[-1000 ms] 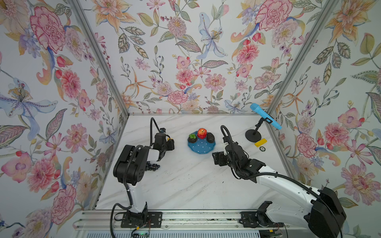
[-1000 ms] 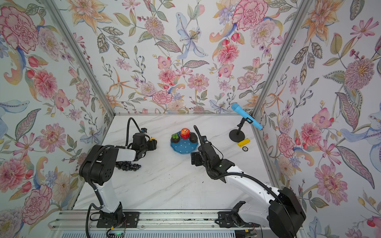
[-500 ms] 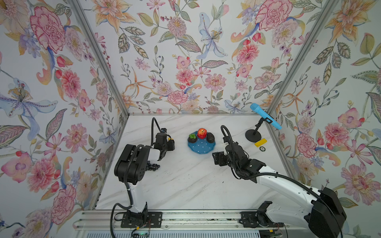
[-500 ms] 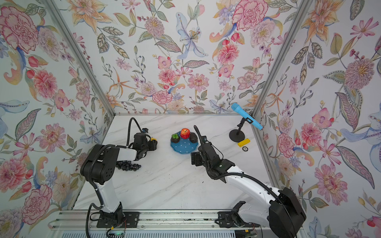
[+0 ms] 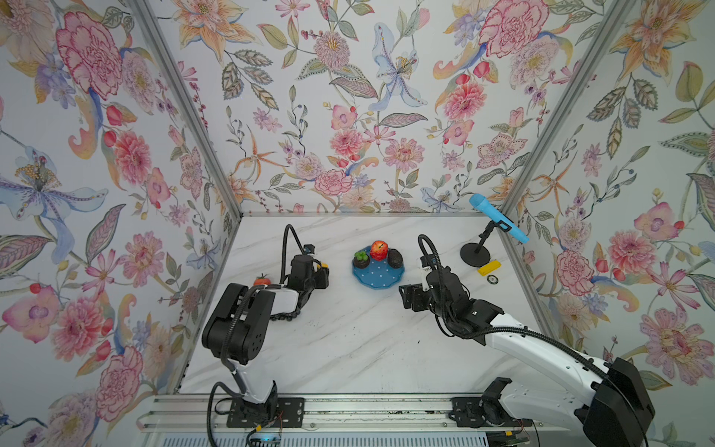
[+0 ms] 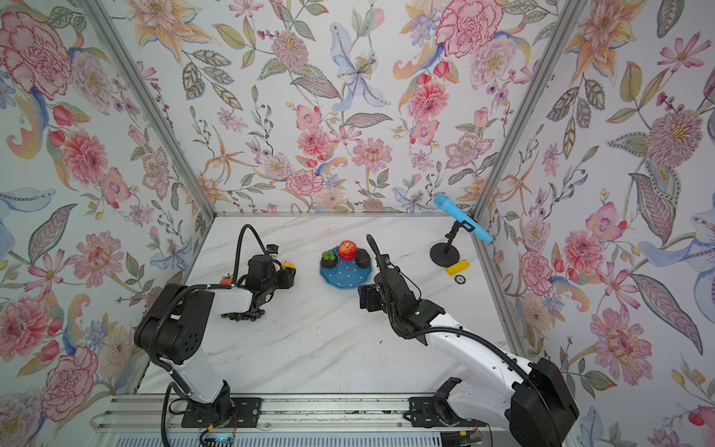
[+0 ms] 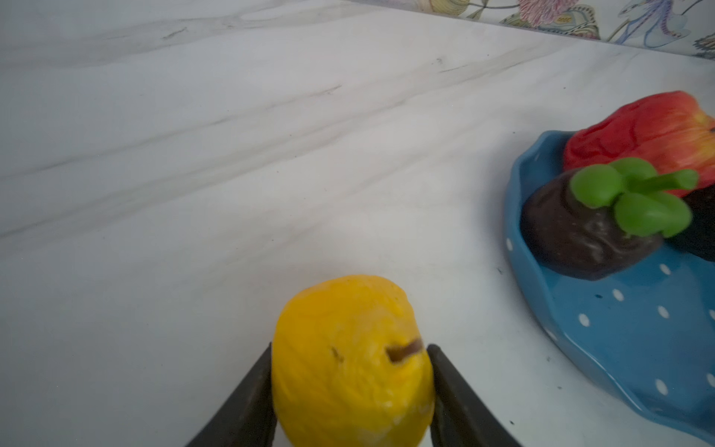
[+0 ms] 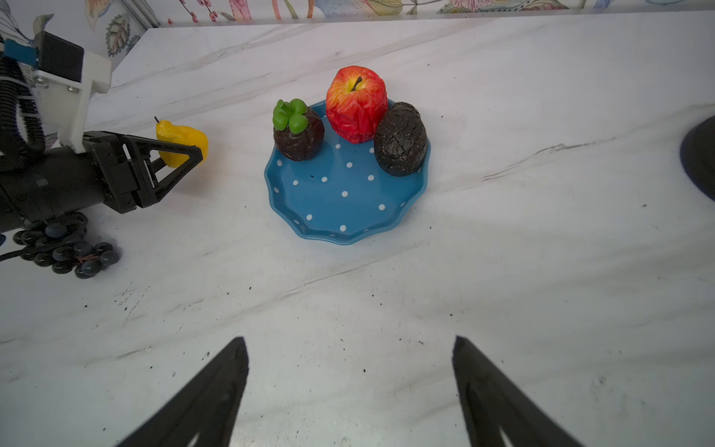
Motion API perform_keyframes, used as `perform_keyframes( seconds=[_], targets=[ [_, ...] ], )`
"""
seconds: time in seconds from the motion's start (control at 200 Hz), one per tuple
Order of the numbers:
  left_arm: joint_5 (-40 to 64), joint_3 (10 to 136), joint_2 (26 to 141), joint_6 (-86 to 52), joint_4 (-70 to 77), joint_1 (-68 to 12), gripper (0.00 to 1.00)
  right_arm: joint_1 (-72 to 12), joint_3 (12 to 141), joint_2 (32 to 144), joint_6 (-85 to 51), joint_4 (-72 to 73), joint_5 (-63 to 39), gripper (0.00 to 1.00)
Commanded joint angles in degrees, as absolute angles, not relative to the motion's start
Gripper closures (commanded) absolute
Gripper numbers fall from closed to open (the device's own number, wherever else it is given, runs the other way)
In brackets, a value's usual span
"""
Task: Arrange fruit in a fruit bowl
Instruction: Pick up the fruit from the top-left of the table, then place the fruit in the fruit bowl.
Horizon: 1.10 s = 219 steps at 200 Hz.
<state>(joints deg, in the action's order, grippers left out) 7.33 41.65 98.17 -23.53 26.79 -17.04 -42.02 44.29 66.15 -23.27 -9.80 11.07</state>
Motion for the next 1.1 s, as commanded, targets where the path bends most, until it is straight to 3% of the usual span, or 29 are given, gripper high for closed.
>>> perform_keyframes(
  seconds=[0.0,0.225,0.46,1.091],
  targets=[
    [9.69,38.66,91.69,-19.18,29.8,-20.73,0.43,-42.43,46.13,65.02,-24.87,-11.06,9.52,0.16],
    [13.41,33.69,81.48,-13.67,30.46,-29.26,0.43,-43.24,48.2,65.16,-24.38,-10.52,6.5,0.19],
    [16.51,32.98,80.1,-9.66,31.73,-36.56,0.43,-45.74,53.06,67.92,-22.63,-12.48,4.17,0.24],
    [19.72,36.57,83.12,-6.09,28.72,-42.19,0.42,-50.03,56.52,75.28,-21.2,-11.79,1.95,0.66]
  ],
)
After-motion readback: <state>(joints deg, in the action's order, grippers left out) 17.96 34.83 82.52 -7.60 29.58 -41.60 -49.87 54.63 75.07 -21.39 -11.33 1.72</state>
